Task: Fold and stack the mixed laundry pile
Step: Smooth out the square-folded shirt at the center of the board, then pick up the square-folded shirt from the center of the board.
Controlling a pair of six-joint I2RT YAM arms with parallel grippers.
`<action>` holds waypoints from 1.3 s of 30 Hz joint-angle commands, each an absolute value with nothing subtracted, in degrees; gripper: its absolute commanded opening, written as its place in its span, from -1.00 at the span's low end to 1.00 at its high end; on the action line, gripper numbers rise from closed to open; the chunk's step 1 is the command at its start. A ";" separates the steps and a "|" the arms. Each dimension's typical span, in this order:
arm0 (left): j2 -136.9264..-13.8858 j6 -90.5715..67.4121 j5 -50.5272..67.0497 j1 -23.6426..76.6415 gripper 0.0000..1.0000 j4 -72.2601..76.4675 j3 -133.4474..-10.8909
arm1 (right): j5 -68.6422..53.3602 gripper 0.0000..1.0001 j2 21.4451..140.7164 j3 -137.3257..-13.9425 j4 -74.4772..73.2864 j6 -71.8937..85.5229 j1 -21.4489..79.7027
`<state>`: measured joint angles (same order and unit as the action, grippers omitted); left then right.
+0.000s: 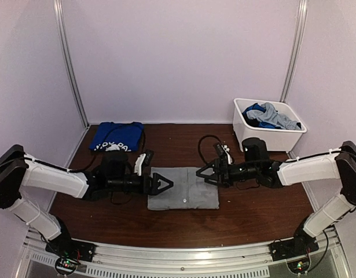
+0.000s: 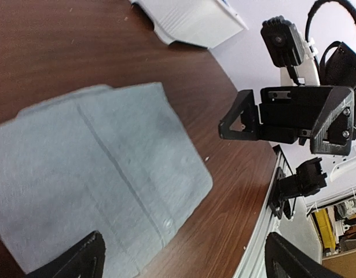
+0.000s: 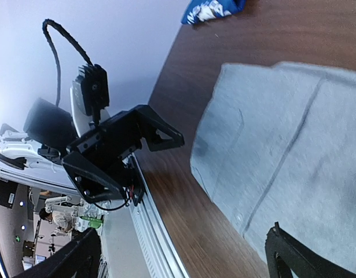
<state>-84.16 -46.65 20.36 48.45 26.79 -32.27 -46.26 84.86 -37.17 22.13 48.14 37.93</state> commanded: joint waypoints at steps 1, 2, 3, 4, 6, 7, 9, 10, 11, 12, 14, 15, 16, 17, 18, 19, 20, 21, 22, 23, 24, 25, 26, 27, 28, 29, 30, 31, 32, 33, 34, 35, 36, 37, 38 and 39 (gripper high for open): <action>-86.53 -38.58 17.82 48.08 0.95 18.56 -41.84 | -46.61 1.00 89.02 -46.31 17.40 43.01 37.12; -88.40 -38.21 17.75 48.01 0.95 18.88 -43.77 | -47.08 1.00 91.06 -48.13 18.24 43.05 37.05; -90.29 -38.09 17.59 47.83 0.95 19.56 -45.32 | -47.29 1.00 93.09 -49.75 19.12 43.09 36.96; -92.08 -38.14 17.73 47.51 0.95 20.77 -46.71 | -47.62 1.00 95.13 -51.22 19.74 43.24 36.88; -95.55 -38.71 18.57 46.38 0.95 23.19 -49.09 | -48.57 1.00 98.99 -54.06 20.82 43.40 36.21; -97.22 -38.85 19.04 46.01 0.96 23.92 -50.39 | -48.74 1.00 100.44 -55.12 21.28 43.42 35.87; -100.44 -39.20 19.65 45.29 0.95 25.15 -52.18 | -48.98 1.00 103.28 -56.95 21.27 42.90 34.96; -101.81 -39.44 19.87 44.89 0.95 25.84 -52.73 | -49.07 1.00 104.65 -57.59 21.37 42.64 34.36; -103.24 -39.65 19.85 44.26 0.95 26.04 -53.03 | -49.33 1.00 106.05 -57.87 22.05 42.63 33.68; -104.40 -39.86 19.81 43.46 0.95 26.48 -52.78 | -49.47 1.00 107.29 -58.17 22.49 42.42 32.90; -105.98 -40.50 19.87 41.34 0.95 28.29 -51.35 | -49.56 0.99 109.80 -58.63 22.18 41.29 31.11; -106.71 -40.66 19.81 40.28 0.95 28.71 -50.45 | -49.70 0.99 110.87 -58.77 22.23 40.79 30.37; -107.26 -40.69 19.75 39.24 0.95 29.07 -49.60 | -49.88 0.99 111.86 -58.83 22.13 40.39 29.49; -107.87 -40.59 19.49 38.37 0.95 29.04 -48.82 | -49.86 0.99 112.79 -58.80 22.12 40.01 28.80; -108.49 -40.52 19.10 37.60 0.95 28.59 -48.28 | -49.76 0.99 113.78 -58.94 21.88 39.51 28.32; -109.34 -40.58 18.83 36.87 0.95 28.17 -47.51 | -49.67 0.98 115.15 -59.09 21.69 39.13 27.90; -109.98 -40.80 18.45 36.30 0.95 28.35 -46.67 | -49.43 0.98 116.08 -59.26 21.34 38.59 27.58; -110.34 -40.93 17.86 35.95 0.95 28.65 -45.96 | -49.23 0.97 116.65 -59.38 20.87 38.08 27.45; -110.30 -40.78 16.77 35.67 0.95 28.28 -45.41 | -48.91 0.96 117.29 -59.49 20.43 37.69 27.41; -110.02 -40.51 16.25 35.50 0.95 28.03 -44.91 | -48.94 0.93 117.25 -59.58 20.08 37.46 27.30; -109.16 -39.88 15.70 35.31 0.95 27.54 -44.46 | -49.30 0.91 116.51 -59.59 19.86 37.37 27.33; -107.46 -38.63 14.97 35.25 0.96 26.76 -44.05 | -49.60 0.87 115.12 -59.59 19.57 37.36 27.32; -105.09 -37.04 14.01 35.24 0.95 25.59 -43.71 | -49.48 0.85 112.58 -59.59 18.53 37.16 27.38; -102.05 -35.16 12.81 35.37 0.95 24.30 -43.34 | -48.98 0.85 109.50 -59.59 16.88 36.56 27.42; -98.86 -32.94 10.86 35.71 0.95 22.37 -43.33 | -48.36 0.85 106.19 -59.59 14.18 35.57 27.38; -95.18 -30.10 8.36 36.59 0.95 19.48 -43.81 | -47.50 0.85 102.76 -59.57 11.35 34.48 27.35; -92.07 -26.27 5.15 37.98 0.95 16.26 -44.98 | -46.65 0.86 99.55 -59.26 8.68 33.34 27.29; -88.94 -20.79 2.22 39.70 0.95 10.96 -46.55 | -45.94 0.87 96.45 -58.71 6.19 32.10 27.21; -87.30 -16.75 -1.37 41.82 0.95 7.54 -48.47 | -45.49 0.87 93.96 -58.17 2.88 31.23 27.00; -86.20 -12.65 -4.98 44.09 0.95 5.21 -49.98 | -44.91 0.87 91.80 -57.59 0.28 30.25 26.72; -85.55 -9.26 -8.77 46.82 0.95 3.29 -51.15 | -44.25 0.86 89.77 -56.49 -1.87 29.69 26.32; -85.37 -5.91 -12.01 49.30 0.95 2.19 -52.22 | -43.75 0.86 88.02 -55.39 -3.21 29.43 25.86; -85.47 -3.10 -14.53 51.49 0.95 1.69 -53.12 | -43.61 0.87 86.23 -54.02 -4.10 29.41 25.48; -85.96 -1.01 -15.69 53.64 0.95 1.47 -53.66 | -43.68 0.87 84.51 -52.71 -4.78 29.50 25.00; -86.64 2.47 -18.03 56.43 0.95 1.23 -54.33 | -43.57 0.87 82.83 -51.26 -5.02 29.85 24.58; -87.61 4.99 -19.90 58.57 0.95 1.02 -55.00 | -43.49 0.87 81.25 -49.76 -5.30 30.19 24.25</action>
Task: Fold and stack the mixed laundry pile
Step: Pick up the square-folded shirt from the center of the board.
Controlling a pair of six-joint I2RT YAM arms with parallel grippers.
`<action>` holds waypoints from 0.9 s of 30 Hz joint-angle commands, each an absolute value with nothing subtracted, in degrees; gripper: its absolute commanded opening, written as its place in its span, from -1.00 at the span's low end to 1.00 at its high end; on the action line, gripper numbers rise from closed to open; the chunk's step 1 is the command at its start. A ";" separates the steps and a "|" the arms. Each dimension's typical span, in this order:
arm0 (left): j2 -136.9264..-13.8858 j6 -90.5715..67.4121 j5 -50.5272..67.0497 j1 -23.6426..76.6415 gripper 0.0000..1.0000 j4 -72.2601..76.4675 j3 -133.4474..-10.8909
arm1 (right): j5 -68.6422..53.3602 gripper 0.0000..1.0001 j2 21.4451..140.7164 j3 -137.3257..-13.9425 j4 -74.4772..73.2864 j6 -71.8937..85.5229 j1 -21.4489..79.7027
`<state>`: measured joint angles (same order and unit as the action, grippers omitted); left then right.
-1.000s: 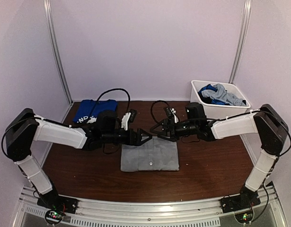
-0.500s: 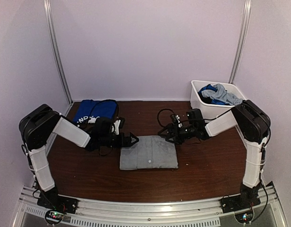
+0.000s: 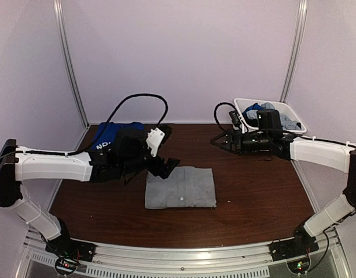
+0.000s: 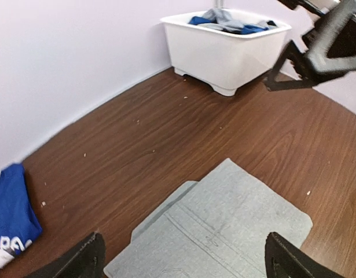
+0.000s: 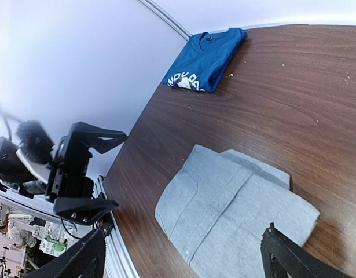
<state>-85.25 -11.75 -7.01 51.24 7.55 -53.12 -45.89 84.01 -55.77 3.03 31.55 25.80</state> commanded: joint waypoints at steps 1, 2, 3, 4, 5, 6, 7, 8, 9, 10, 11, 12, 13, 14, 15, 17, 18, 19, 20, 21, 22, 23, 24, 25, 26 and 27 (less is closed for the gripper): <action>-88.73 7.48 -22.11 60.91 0.95 0.87 -55.82 | -43.55 0.87 79.82 -48.45 -5.57 30.61 24.06; -89.95 9.53 -23.64 62.91 0.95 0.94 -56.66 | -43.66 0.88 78.39 -46.88 -5.67 31.12 23.89; -91.55 11.01 -24.49 64.86 0.95 0.85 -57.66 | -43.58 0.87 76.65 -45.17 -5.51 31.70 23.75; -93.27 12.18 -25.52 66.47 0.95 0.54 -58.96 | -43.63 0.88 75.51 -43.33 -4.68 32.57 23.73; -95.10 13.19 -26.02 67.93 0.95 0.37 -60.16 | -43.76 0.88 74.48 -41.29 -3.61 33.54 23.66; -96.95 14.37 -26.38 69.28 0.93 0.35 -61.43 | -43.84 0.88 73.66 -39.38 -2.52 34.46 23.58; -98.75 15.42 -26.79 70.57 0.90 0.35 -62.59 | -43.86 0.88 73.09 -37.42 -1.52 35.31 23.49; -100.72 16.36 -26.98 71.86 0.86 0.35 -63.65 | -44.04 0.88 72.70 -35.65 -0.53 35.99 23.40; -102.62 17.37 -26.77 73.03 0.83 -0.79 -64.78 | -44.36 0.88 72.41 -33.93 0.61 36.99 23.27; -104.49 18.17 -27.08 74.08 0.78 -1.33 -65.91 | -44.65 0.87 72.16 -32.26 2.45 37.89 23.08; -106.50 18.92 -27.37 74.98 0.72 -1.69 -67.19 | -44.90 0.87 71.96 -30.66 3.96 38.94 22.95; -108.22 19.65 -27.55 75.75 0.66 -2.08 -68.49 | -45.13 0.86 71.84 -29.31 5.66 39.94 22.90; -110.09 20.25 -27.98 76.43 0.57 -2.53 -69.74 | -45.32 0.86 71.81 -28.14 6.88 40.70 22.86; -112.32 21.20 -28.42 77.03 0.49 -2.81 -70.97 | -45.35 0.86 71.81 -27.22 8.11 41.57 22.76; -113.65 21.98 -28.69 77.50 0.41 -3.03 -71.95 | -45.35 0.85 71.83 -26.51 9.03 42.06 22.76; -116.34 23.08 -29.47 78.38 0.30 -3.34 -73.99 | -45.37 0.85 72.12 -25.31 10.09 42.66 22.70; -117.37 23.44 -29.64 78.80 0.28 -3.58 -74.87 | -45.21 0.84 72.41 -24.81 10.54 42.85 22.76; -118.46 23.84 -29.68 79.09 0.26 -3.56 -75.67 | -45.18 0.84 72.68 -24.48 11.06 43.09 22.72; -119.46 24.42 -29.93 79.46 0.23 -3.55 -76.40 | -45.18 0.84 73.09 -24.08 11.68 43.36 22.76; -120.58 24.87 -30.47 79.72 0.20 -3.56 -77.20 | -45.18 0.83 73.57 -23.89 12.19 43.57 22.81; -121.61 25.35 -31.07 79.85 0.16 -3.47 -77.90 | -45.20 0.83 74.11 -23.72 12.60 43.72 22.75; -122.50 25.79 -31.51 79.99 0.08 -3.39 -78.51 | -45.21 0.82 74.68 -23.61 12.93 43.94 22.68; -123.41 26.06 -31.84 80.03 0.01 -3.39 -79.13 | -45.18 0.82 75.15 -23.52 13.25 44.21 22.74; -124.15 26.26 -32.03 80.03 -0.05 -3.16 -79.40 | -45.24 0.82 75.75 -23.35 14.03 44.68 22.72; -124.93 26.56 -32.59 80.02 -0.10 -2.80 -79.63 | -45.41 0.81 76.27 -23.22 14.89 45.15 22.67; -125.64 26.79 -33.21 79.94 -0.15 -2.62 -79.89 | -45.66 0.80 76.84 -23.13 15.81 45.62 22.73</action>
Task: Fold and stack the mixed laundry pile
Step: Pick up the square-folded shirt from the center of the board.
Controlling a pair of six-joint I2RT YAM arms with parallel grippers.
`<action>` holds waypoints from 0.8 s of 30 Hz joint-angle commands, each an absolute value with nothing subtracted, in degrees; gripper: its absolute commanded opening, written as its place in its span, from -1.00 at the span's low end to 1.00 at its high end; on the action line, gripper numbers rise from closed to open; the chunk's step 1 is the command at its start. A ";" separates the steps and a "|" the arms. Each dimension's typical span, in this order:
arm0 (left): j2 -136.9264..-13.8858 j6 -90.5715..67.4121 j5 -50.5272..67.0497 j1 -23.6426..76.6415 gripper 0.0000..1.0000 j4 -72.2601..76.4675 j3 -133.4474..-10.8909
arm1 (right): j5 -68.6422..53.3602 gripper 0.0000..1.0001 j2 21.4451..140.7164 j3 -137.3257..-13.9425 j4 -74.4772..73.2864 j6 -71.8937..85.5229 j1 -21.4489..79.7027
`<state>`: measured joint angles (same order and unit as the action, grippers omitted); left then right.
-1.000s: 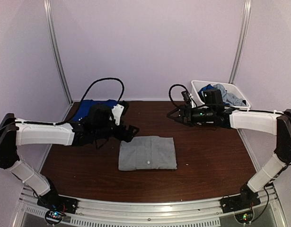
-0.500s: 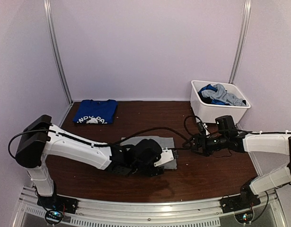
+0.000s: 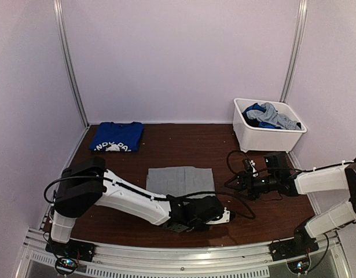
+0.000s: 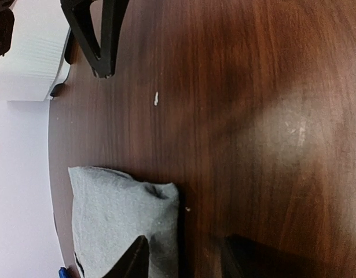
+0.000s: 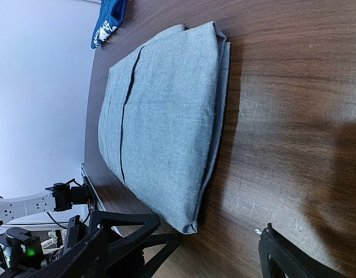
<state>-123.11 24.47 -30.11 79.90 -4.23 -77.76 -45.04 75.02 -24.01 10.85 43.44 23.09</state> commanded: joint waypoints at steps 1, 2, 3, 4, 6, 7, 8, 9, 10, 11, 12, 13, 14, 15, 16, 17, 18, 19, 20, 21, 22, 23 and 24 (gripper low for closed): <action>-126.28 26.90 -34.02 79.90 -0.20 -2.16 -80.01 | -45.86 0.80 77.41 -23.12 16.42 45.91 22.79; -126.68 27.05 -34.61 79.90 -0.26 -1.81 -80.06 | -45.83 0.80 77.96 -23.16 16.79 46.08 22.72; -126.81 26.94 -34.87 79.92 -0.33 -1.39 -80.02 | -45.80 0.79 78.74 -23.15 17.20 46.31 22.76; -126.63 26.58 -34.92 79.83 -0.41 -0.93 -79.94 | -45.98 0.79 79.42 -23.08 17.99 46.65 22.82; -125.77 25.99 -34.73 79.77 -0.59 0.48 -79.21 | -46.75 0.79 80.83 -22.82 20.31 47.77 22.89; -124.99 25.73 -34.82 79.72 -0.66 1.71 -78.79 | -46.98 0.78 81.42 -22.77 21.22 48.32 23.12; -124.52 25.38 -34.70 79.48 -0.71 2.06 -78.63 | -47.08 0.78 81.92 -22.72 22.00 48.93 23.37; -124.01 24.80 -34.08 79.19 -0.80 1.98 -78.63 | -47.04 0.78 82.43 -22.68 22.79 49.52 23.67; -123.45 24.12 -33.37 78.81 -0.88 1.93 -78.47 | -47.05 0.78 82.85 -22.53 23.58 50.42 24.03; -122.79 23.78 -32.89 78.47 -0.94 2.66 -78.03 | -47.06 0.78 83.26 -22.48 24.36 51.12 24.42; -121.92 23.64 -32.14 78.34 -0.99 3.32 -77.24 | -46.80 0.78 83.54 -22.42 24.83 51.61 24.76; -121.07 23.57 -31.60 78.27 -1.00 4.55 -76.35 | -46.50 0.78 83.80 -22.41 25.18 52.20 25.11; -120.24 23.46 -31.26 78.26 -1.00 5.38 -75.63 | -46.15 0.78 84.03 -22.35 25.69 52.63 25.40; -119.38 23.43 -30.75 78.24 -1.00 6.09 -74.73 | -45.88 0.77 84.22 -22.28 26.19 53.17 25.70; -118.57 23.35 -30.12 78.15 -1.00 6.61 -74.20 | -45.80 0.77 84.48 -22.24 26.86 53.83 25.93; -117.84 22.99 -29.37 77.98 -1.00 6.82 -73.84 | -45.67 0.77 84.73 -22.24 27.54 54.32 26.19; -117.13 22.64 -28.58 77.76 -1.00 6.99 -73.50 | -45.56 0.77 84.99 -22.31 28.05 54.82 26.41; -116.50 22.53 -27.99 77.58 -1.00 7.36 -73.11 | -45.45 0.77 85.36 -22.32 28.72 55.24 26.63; -115.89 22.46 -27.59 77.37 -1.00 7.90 -72.63 | -45.51 0.77 85.70 -22.43 29.34 55.62 26.85; -115.36 22.28 -27.39 77.26 -1.00 8.19 -72.30 | -45.59 0.77 86.14 -22.63 29.91 56.02 27.03; -114.84 22.23 -26.80 77.07 -1.00 8.32 -72.11 | -45.69 0.77 86.63 -22.81 30.83 56.52 27.26; -114.42 22.09 -26.48 77.00 -1.00 8.44 -71.91 | -45.75 0.77 87.08 -23.03 31.64 57.12 27.59; -114.07 22.08 -26.34 76.95 -1.00 8.55 -71.82 | -45.79 0.77 87.96 -23.36 32.46 57.60 27.86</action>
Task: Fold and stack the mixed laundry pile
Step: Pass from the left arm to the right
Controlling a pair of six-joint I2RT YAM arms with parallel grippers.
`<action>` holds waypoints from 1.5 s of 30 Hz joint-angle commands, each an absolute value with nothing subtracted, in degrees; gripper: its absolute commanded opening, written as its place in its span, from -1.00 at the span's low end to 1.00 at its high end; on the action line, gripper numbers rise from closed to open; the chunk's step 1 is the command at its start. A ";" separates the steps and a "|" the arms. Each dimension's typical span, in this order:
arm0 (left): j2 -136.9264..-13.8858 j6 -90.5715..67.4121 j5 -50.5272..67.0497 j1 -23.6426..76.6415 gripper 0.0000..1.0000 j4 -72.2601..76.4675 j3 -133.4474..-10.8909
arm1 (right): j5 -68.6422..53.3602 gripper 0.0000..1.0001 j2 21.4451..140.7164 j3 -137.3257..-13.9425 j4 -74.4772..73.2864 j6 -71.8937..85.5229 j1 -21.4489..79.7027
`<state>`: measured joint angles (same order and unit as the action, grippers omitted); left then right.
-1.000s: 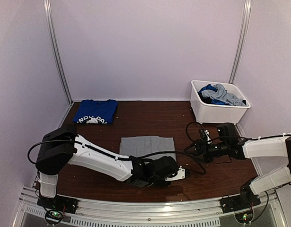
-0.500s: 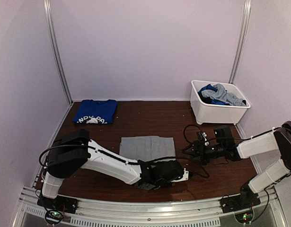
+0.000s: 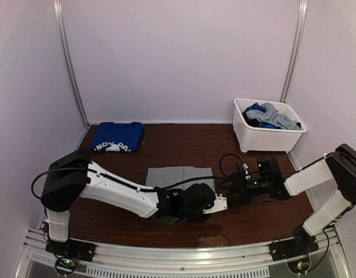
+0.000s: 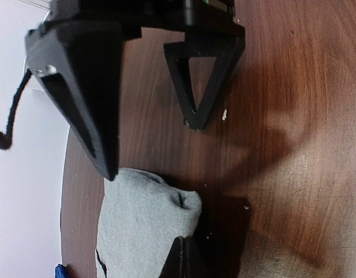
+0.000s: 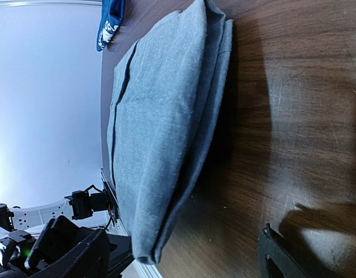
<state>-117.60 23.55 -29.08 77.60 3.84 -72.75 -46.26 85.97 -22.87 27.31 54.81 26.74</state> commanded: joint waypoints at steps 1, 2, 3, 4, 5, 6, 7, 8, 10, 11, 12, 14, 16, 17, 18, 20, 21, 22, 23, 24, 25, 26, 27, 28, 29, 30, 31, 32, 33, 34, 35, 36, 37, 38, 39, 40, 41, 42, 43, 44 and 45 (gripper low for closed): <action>-113.94 22.30 -26.17 76.89 -1.00 8.56 -71.73 | -45.87 0.77 88.67 -23.95 33.13 58.23 28.15; -113.84 22.52 -26.17 76.86 -1.00 8.61 -71.65 | -45.83 0.76 89.41 -24.52 33.79 58.79 28.44; -113.85 22.58 -26.21 76.85 -1.00 8.69 -71.56 | -45.70 0.76 90.33 -25.05 34.54 59.44 28.80; -113.82 22.59 -26.23 76.81 -1.00 8.75 -71.54 | -45.52 0.75 91.26 -25.46 35.52 60.33 29.11; -113.76 22.59 -26.07 76.82 -1.00 8.78 -71.42 | -45.38 0.73 92.30 -25.82 36.83 61.52 29.52; -113.70 22.51 -25.91 76.82 -1.00 8.84 -71.25 | -45.34 0.69 93.51 -26.10 38.57 62.88 29.98; -113.61 22.39 -25.84 76.82 -1.00 8.95 -71.09 | -45.35 0.64 94.67 -26.30 40.62 64.68 30.27; -113.45 22.33 -25.75 76.84 -1.00 9.13 -70.84 | -45.38 0.56 96.04 -26.35 43.20 66.48 30.66; -112.91 22.52 -25.60 76.81 -1.00 9.51 -70.31 | -45.75 0.48 98.55 -26.82 48.62 69.73 31.08; -112.73 22.65 -25.47 76.84 -1.00 9.46 -70.11 | -45.81 0.45 99.73 -27.19 50.46 70.95 31.18; -112.43 22.76 -25.34 76.82 -1.00 9.63 -69.79 | -45.90 0.43 100.81 -27.72 51.63 72.07 31.27; -111.84 22.85 -25.18 76.89 -1.00 9.90 -69.13 | -46.14 0.40 102.81 -29.29 52.68 73.11 31.43; -111.19 22.82 -24.36 76.85 -1.00 10.29 -68.32 | -46.41 0.37 105.18 -31.24 53.24 73.74 31.56; -110.84 22.69 -24.09 76.82 -1.00 10.44 -68.03 | -46.74 0.37 106.26 -32.02 53.49 74.05 31.62; -110.45 22.68 -23.79 76.87 -1.00 10.69 -67.69 | -46.97 0.35 107.47 -32.68 54.32 74.62 31.69; -109.82 22.61 -23.47 76.90 -1.00 11.11 -67.02 | -47.72 0.31 110.05 -33.89 56.40 76.46 31.73; -109.54 22.59 -23.42 76.90 -1.00 11.23 -66.79 | -47.94 0.28 111.49 -34.29 58.02 77.68 31.73; -109.25 22.67 -23.26 76.89 -1.00 11.50 -66.44 | -48.21 0.26 112.84 -34.55 59.96 79.20 31.77; -109.12 22.63 -23.40 76.90 -1.00 11.64 -66.25 | -48.58 0.21 114.46 -34.71 62.53 81.01 31.81; -108.90 22.67 -23.34 76.90 -1.00 11.74 -66.07 | -48.81 0.15 115.92 -34.84 65.35 82.83 31.88; -108.63 22.68 -23.04 76.88 -1.00 11.89 -65.75 | -48.93 0.11 117.18 -34.95 67.79 84.58 31.95; -108.48 22.69 -22.77 76.86 -1.00 12.10 -65.52 | -48.98 0.07 118.24 -35.06 69.70 85.86 32.06; -108.27 22.81 -22.51 76.90 -1.00 12.16 -65.29 | -48.93 0.02 119.04 -35.30 70.83 86.70 32.15; -108.07 22.96 -22.06 76.89 -1.00 12.15 -65.04 | -48.81 -0.02 119.62 -35.51 71.22 86.97 32.17; -107.89 23.03 -21.84 76.88 -1.00 12.13 -64.84 | -48.60 -0.08 119.95 -35.79 70.70 86.90 32.12; -107.82 23.17 -21.76 76.96 -1.00 12.13 -64.72 | -48.26 -0.14 120.08 -36.10 69.69 86.39 32.09; -107.79 23.20 -21.65 76.99 -1.00 11.91 -64.57 | -47.98 -0.20 120.10 -36.56 68.09 85.66 32.08; -107.67 23.29 -21.62 76.93 -1.00 11.71 -64.40 | -47.79 -0.27 120.14 -37.31 66.39 84.76 32.08; -107.50 23.25 -21.50 76.97 -1.00 11.57 -64.15 | -47.69 -0.35 120.00 -37.80 64.45 83.62 32.01; -107.15 23.29 -21.41 77.07 -1.00 11.71 -63.71 | -47.57 -0.37 119.77 -38.63 62.38 82.53 31.95; -106.66 23.36 -21.32 77.08 -1.00 11.98 -63.16 | -47.47 -0.39 119.64 -39.26 60.43 81.37 31.90; -106.36 23.38 -21.35 77.19 -1.00 12.11 -62.78 | -47.51 -0.41 119.50 -40.04 58.62 80.35 31.90; -106.05 23.41 -21.40 77.23 -1.00 12.13 -62.48 | -47.62 -0.43 119.52 -40.67 57.34 79.65 31.92; -105.88 23.50 -21.43 77.21 -1.00 12.13 -62.18 | -47.63 -0.49 119.55 -41.07 56.58 79.12 31.91; -105.59 23.69 -21.39 77.27 -1.00 12.19 -61.88 | -47.59 -0.57 119.61 -41.53 55.53 78.86 31.84; -105.33 23.86 -21.36 77.41 -1.00 12.36 -61.55 | -47.37 -0.65 119.55 -41.79 54.79 78.26 31.78; -105.19 23.85 -21.36 77.51 -1.00 12.47 -61.26 | -47.30 -0.74 119.54 -42.09 54.09 77.80 31.73; -104.94 23.80 -21.42 77.59 -1.00 12.47 -61.07 | -47.29 -0.84 119.35 -42.32 53.43 77.42 31.59; -104.71 23.44 -21.68 77.65 -1.00 12.22 -60.92 | -47.14 -0.96 118.87 -42.36 52.98 76.90 31.41; -104.36 22.47 -22.19 77.68 -0.96 11.67 -60.91 | -47.05 -1.00 118.02 -42.66 51.67 75.56 31.19; -103.73 21.09 -23.21 77.58 -0.80 11.13 -60.61 | -46.71 -1.00 116.75 -43.08 47.80 73.52 30.89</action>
